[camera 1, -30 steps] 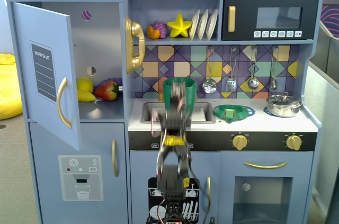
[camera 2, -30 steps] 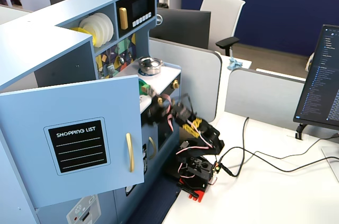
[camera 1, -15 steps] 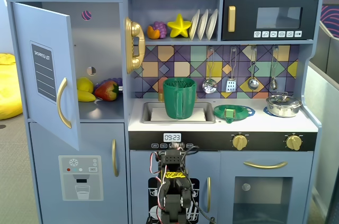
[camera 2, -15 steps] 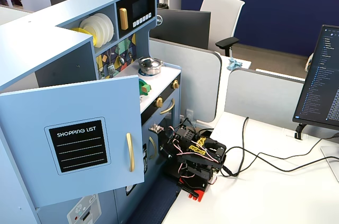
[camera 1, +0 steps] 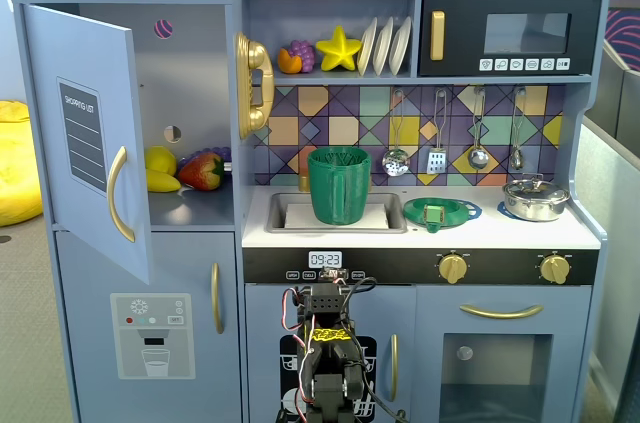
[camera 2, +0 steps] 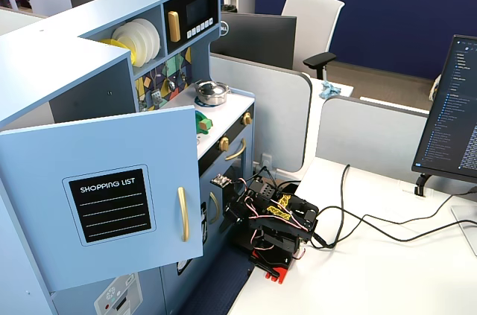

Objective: Pick up the green pineapple from the left cabinet and place it in the green recipient

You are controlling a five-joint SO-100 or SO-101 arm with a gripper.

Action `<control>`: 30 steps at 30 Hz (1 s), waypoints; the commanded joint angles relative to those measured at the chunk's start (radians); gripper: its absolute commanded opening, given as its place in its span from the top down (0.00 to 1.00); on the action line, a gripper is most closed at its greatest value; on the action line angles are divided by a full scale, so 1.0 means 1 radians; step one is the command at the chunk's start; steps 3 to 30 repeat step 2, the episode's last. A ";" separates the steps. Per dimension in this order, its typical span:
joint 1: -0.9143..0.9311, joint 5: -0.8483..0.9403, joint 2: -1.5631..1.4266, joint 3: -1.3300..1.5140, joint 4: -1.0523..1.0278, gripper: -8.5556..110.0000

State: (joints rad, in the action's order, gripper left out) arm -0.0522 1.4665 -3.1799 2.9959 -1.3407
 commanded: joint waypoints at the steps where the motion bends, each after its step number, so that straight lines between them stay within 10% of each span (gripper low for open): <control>1: -0.015 0.000 0.003 0.002 -0.184 0.83; 30: -0.015 0.002 0.003 0.002 -0.184 0.83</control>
